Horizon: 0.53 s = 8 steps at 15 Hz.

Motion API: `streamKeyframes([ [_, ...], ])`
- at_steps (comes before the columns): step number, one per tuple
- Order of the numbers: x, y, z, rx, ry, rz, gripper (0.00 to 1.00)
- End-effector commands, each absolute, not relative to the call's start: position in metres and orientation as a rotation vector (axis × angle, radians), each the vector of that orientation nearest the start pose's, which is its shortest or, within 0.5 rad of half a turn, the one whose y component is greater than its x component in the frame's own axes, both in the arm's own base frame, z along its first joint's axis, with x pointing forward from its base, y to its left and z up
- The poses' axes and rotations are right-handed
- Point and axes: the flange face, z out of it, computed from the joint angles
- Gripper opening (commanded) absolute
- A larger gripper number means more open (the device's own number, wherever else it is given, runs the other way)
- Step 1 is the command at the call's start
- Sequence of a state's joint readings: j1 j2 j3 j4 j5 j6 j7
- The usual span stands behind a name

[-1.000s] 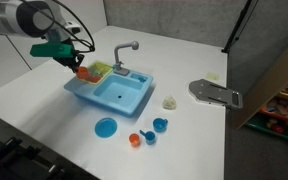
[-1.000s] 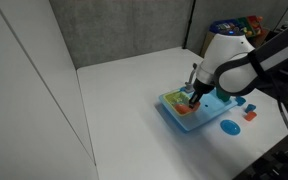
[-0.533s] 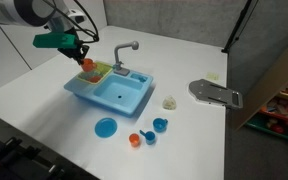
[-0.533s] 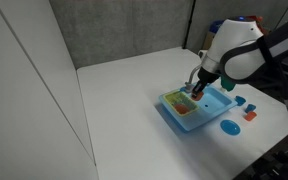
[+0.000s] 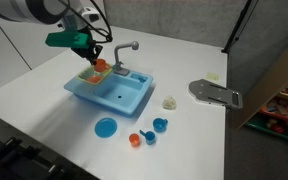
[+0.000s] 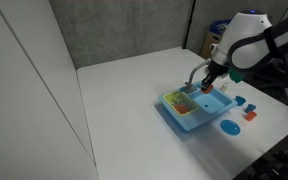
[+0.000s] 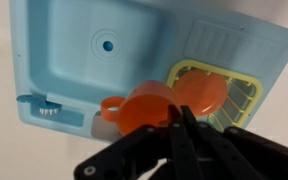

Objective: Pick up the orange cup in front of the dishes drying rack and put it into the blue cup with a handle on the right or the worktop

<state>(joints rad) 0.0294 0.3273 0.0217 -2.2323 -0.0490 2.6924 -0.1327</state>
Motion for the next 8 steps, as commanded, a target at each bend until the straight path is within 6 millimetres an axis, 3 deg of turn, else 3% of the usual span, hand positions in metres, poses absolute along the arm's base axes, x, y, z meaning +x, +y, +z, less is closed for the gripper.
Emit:
streamKeyframes([
  [1,0.556,0.002,0.250,-3.166,-0.272,-0.192,0.04],
  [8,0.553,-0.068,0.254,-3.207,-0.073,-0.175,0.04],
])
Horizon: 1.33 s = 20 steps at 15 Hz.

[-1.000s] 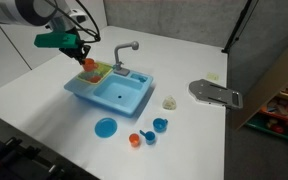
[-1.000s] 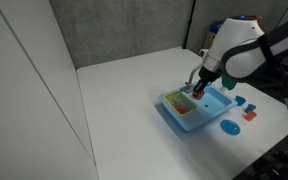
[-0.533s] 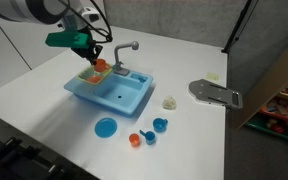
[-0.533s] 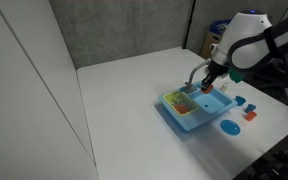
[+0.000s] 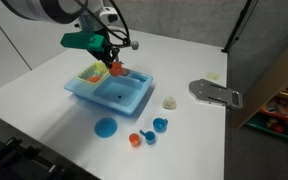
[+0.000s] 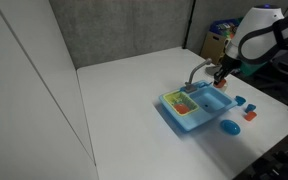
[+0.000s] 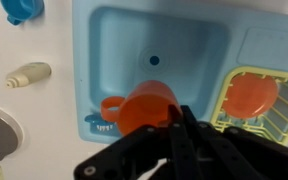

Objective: Pick up the orange cup in front of the dishes drying rack and put it into the blue cup with a handle on the right or the worktop

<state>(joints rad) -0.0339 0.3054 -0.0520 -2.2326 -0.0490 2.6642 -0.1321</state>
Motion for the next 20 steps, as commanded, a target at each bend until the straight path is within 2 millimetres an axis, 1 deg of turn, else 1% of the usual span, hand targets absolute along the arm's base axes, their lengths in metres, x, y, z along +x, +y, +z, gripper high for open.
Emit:
streamKeyframes([
  [1,0.552,-0.078,0.254,-3.213,-0.045,-0.172,0.04],
  [5,0.545,-0.116,0.252,-3.226,0.075,-0.155,0.04],
  [12,0.527,-0.186,0.246,-3.238,0.287,-0.126,0.04],
  [16,0.517,-0.223,0.236,-3.245,0.392,-0.129,0.04],
  [20,0.511,-0.250,0.219,-3.266,0.468,-0.141,0.04],
])
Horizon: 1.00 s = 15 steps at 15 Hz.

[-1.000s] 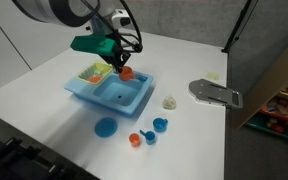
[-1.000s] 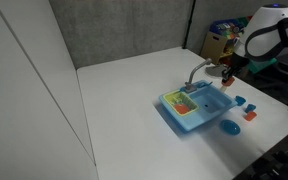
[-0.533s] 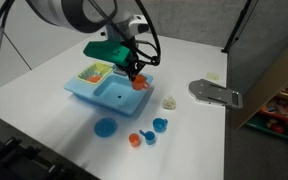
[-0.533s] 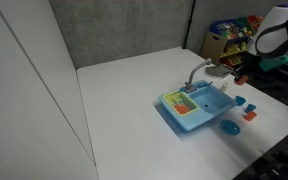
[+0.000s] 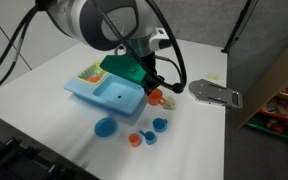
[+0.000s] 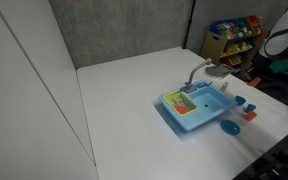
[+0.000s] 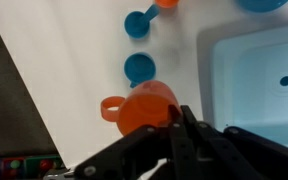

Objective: Pick up the orange cup in front of the dishes drying rack and put it into the blue cup with a handle on the right or the worktop

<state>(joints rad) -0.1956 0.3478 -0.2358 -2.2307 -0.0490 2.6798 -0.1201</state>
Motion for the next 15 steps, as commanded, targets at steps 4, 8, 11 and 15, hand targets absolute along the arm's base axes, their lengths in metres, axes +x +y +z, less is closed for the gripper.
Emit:
streamKeyframes([
  [4,0.508,-0.251,0.210,-3.229,0.512,-0.164,0.03],
  [8,0.503,-0.248,0.205,-3.241,0.485,-0.131,0.06],
  [11,0.504,-0.247,0.205,-3.239,0.484,-0.132,0.03],
  [15,0.517,-0.254,0.198,-3.250,0.536,-0.153,0.03],
])
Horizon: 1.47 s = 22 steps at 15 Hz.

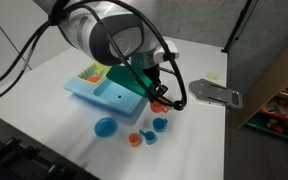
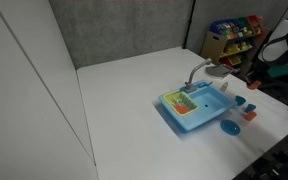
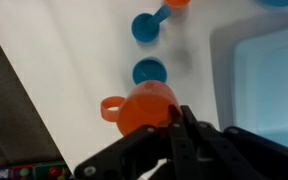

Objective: Pick up the orange cup in front of the dishes drying rack and put it into the blue cup with a handle on the right or the worktop

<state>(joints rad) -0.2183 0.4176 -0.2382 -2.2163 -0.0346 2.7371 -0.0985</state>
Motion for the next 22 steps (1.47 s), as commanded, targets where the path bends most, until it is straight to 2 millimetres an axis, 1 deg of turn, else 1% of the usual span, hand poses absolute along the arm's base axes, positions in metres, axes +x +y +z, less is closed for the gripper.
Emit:
streamKeyframes([
  [1,0.519,-0.256,0.196,-3.251,0.547,-0.162,0.03],
  [3,0.525,-0.260,0.190,-3.260,0.566,-0.171,0.03],
  [6,0.529,-0.267,0.175,-3.268,0.589,-0.177,0.03],
  [13,0.526,-0.281,0.147,-3.262,0.613,-0.111,0.03],
  [17,0.523,-0.283,0.135,-3.253,0.615,-0.082,0.03],
  [22,0.523,-0.278,0.119,-3.234,0.604,-0.067,0.03],
])
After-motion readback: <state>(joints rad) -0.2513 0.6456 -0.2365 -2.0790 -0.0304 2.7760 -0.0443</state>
